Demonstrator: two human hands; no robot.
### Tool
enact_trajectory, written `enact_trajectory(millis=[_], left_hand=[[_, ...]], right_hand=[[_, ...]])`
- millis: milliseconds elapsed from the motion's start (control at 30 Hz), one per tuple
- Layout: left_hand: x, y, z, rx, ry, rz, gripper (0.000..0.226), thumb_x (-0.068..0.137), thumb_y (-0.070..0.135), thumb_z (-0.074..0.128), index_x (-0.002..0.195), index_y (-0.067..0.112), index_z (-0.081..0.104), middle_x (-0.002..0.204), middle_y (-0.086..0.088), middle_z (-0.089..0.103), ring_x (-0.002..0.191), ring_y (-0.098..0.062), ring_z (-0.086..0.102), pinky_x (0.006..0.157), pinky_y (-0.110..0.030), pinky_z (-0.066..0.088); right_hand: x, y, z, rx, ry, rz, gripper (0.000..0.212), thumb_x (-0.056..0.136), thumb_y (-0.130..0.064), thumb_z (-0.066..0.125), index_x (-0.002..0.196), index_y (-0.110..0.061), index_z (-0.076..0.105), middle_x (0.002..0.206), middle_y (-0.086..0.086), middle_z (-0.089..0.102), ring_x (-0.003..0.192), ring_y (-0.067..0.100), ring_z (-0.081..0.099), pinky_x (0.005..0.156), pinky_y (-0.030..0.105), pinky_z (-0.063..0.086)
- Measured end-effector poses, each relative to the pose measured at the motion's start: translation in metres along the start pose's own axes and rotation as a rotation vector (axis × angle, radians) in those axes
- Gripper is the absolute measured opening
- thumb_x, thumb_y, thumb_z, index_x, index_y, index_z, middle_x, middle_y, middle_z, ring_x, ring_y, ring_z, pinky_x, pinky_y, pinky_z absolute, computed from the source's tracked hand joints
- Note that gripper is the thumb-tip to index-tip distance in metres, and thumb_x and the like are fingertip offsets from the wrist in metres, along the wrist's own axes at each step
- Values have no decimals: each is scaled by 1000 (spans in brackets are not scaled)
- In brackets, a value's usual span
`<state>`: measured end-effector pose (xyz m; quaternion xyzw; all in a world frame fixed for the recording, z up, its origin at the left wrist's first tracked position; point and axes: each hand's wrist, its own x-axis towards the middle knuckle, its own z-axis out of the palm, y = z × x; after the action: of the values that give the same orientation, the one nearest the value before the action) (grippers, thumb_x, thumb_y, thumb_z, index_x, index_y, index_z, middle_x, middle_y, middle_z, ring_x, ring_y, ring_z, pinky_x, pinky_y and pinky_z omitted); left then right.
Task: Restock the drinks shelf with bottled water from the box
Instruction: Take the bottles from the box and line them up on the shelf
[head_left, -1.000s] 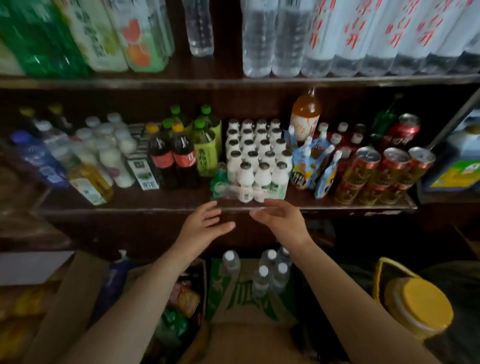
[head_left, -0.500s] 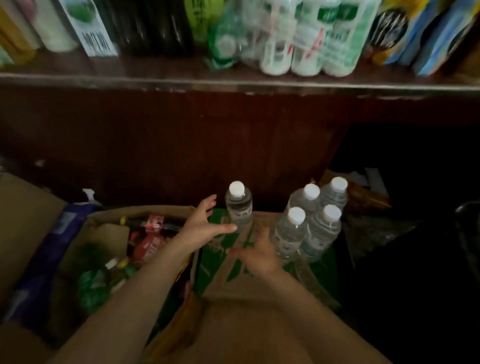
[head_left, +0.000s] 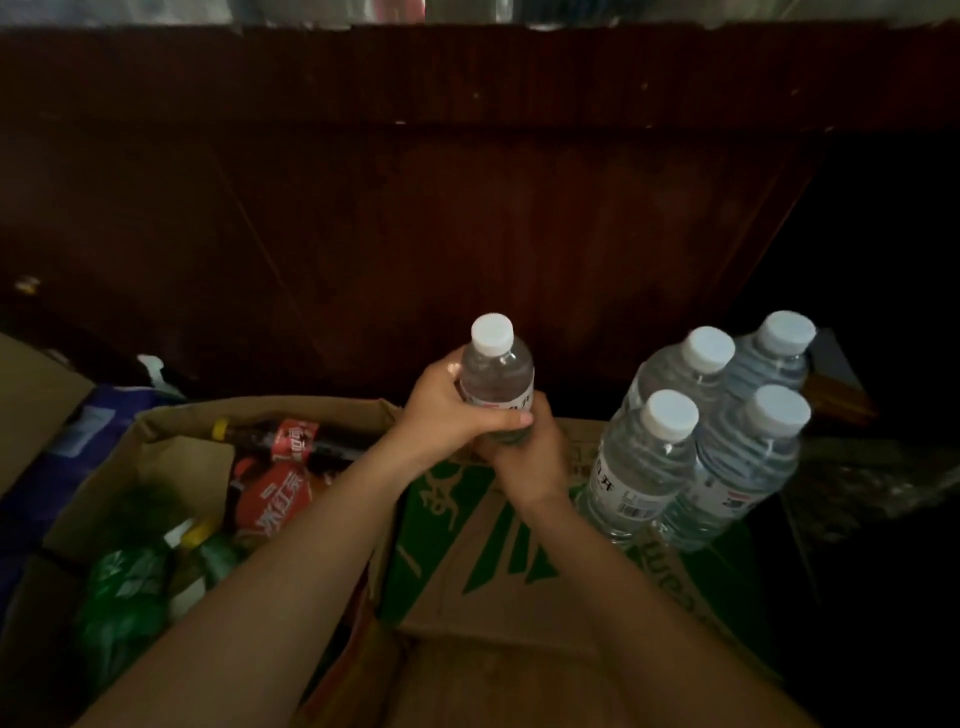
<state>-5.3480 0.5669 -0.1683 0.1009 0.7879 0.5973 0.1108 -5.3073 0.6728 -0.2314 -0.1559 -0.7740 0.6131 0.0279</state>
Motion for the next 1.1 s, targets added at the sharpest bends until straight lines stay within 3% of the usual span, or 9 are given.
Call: enact_trajectory(millis=[67,167,367,467,567,700,833,1000,1100], left_hand=[[-5,10,-4,9,-22,-9,55,60,4,86,106,23,62,100,8,71,95,-1,67,78,-16,54],[-11,35,-13,2,-25,-12,56,61,3,86,111,12,62,103,0,72,95,-6,68,80,-19,55],[-25,128,-47,-18,-14,-4,50,60,-2,85,104,11,65,96,1,73,90,-6,70,76,-18,55],[-35,190,-68,-43,13,-17,45,58,-3,85,95,16,66,88,4,74,85,-5,70,73,-18,54],[-46,259,-91,-72,20,-22,52,53,3,90,98,13,66,93,1,75,89,-12,71,77,-25,54],[-51,367,-125,-82,8,32,70,48,8,90,110,7,58,99,-4,73,93,-15,70,77,-23,55],[-47,476,-162,-49,-26,72,82,44,29,90,117,14,56,105,-1,72,98,-14,69,80,-26,55],[-32,580,-199,-49,1,89,76,45,29,92,113,23,59,108,1,71,101,-14,68,87,-35,53],[-19,625,-209,-77,31,93,74,44,29,92,112,24,62,103,5,73,97,-11,69,85,-35,56]], right_hand=[[-5,-5,-2,17,-8,-16,51,76,-16,74,118,-33,49,103,-15,64,95,4,62,80,30,55],[-15,-28,-8,1,11,-56,48,75,-14,74,111,-36,52,95,-17,65,86,-1,63,72,23,54],[-39,-124,-31,-155,43,-107,53,71,-30,74,118,-40,51,98,-13,67,89,8,65,76,33,56],[-60,-192,-46,-226,37,-106,58,69,-39,72,119,-45,43,101,-15,66,90,9,64,76,38,55],[-82,-268,-65,-273,31,-94,67,70,-42,73,123,-42,32,102,-17,64,88,9,64,73,36,54],[-103,-376,-89,-267,66,-90,53,70,-44,74,106,-35,36,93,-14,66,84,11,66,69,34,53],[-110,-482,-109,-262,88,-123,49,68,-51,71,94,-40,31,85,-14,64,77,8,63,67,35,53],[-103,-589,-124,-202,126,-178,53,62,-59,70,100,-42,36,87,-17,66,79,7,65,68,39,55],[-92,-633,-132,-139,139,-229,52,64,-54,75,102,-42,41,96,-17,64,85,2,63,73,33,55]])
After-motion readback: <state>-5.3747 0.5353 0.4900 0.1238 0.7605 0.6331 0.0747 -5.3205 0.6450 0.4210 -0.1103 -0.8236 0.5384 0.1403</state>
